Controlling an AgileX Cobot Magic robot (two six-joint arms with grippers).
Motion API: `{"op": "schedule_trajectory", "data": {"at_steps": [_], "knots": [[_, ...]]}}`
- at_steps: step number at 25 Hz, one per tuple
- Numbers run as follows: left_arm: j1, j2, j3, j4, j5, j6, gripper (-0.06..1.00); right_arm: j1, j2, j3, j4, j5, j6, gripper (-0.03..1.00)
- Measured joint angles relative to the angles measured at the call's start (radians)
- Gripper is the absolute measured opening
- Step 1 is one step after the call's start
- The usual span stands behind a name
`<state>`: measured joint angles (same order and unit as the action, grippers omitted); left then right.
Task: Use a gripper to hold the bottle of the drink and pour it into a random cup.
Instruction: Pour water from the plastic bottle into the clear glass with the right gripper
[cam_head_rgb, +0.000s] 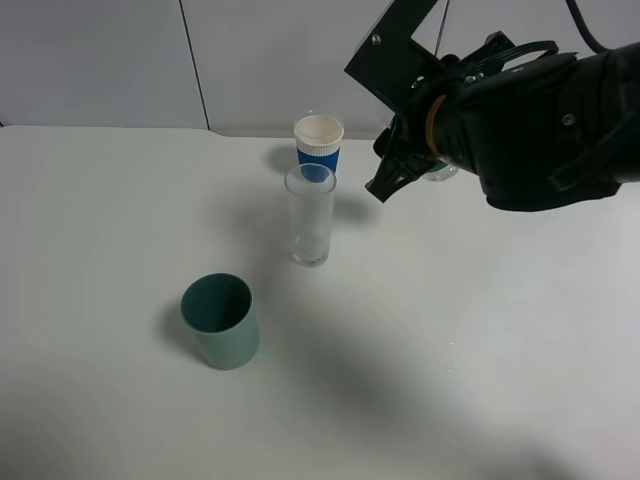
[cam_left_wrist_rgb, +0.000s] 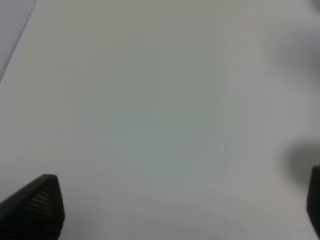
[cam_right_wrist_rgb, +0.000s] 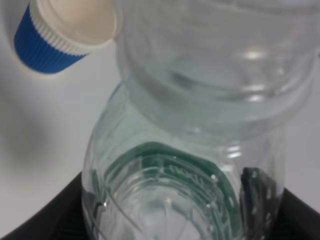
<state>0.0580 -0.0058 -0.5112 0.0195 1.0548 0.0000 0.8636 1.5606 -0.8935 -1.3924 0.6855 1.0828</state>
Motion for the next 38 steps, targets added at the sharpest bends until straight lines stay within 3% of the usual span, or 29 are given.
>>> {"op": "schedule_trajectory", "data": {"at_steps": [4, 8, 15, 31, 38], "knots": [[0.000, 0.000, 0.000, 0.000, 0.000, 0.000, 0.98, 0.000, 0.000, 0.000, 0.152, 0.000, -0.106, 0.57], [0.000, 0.000, 0.000, 0.000, 0.000, 0.000, 0.98, 0.000, 0.000, 0.000, 0.226, 0.001, -0.161, 0.57], [0.000, 0.000, 0.000, 0.000, 0.000, 0.000, 0.98, 0.000, 0.000, 0.000, 0.256, 0.003, -0.169, 0.57], [0.000, 0.000, 0.000, 0.000, 0.000, 0.000, 0.98, 0.002, 0.028, -0.008, 0.231, 0.175, -0.160, 0.57], [0.000, 0.000, 0.000, 0.000, 0.000, 0.000, 0.98, 0.020, 0.117, -0.126, 0.227, 0.185, -0.230, 0.57]]}}
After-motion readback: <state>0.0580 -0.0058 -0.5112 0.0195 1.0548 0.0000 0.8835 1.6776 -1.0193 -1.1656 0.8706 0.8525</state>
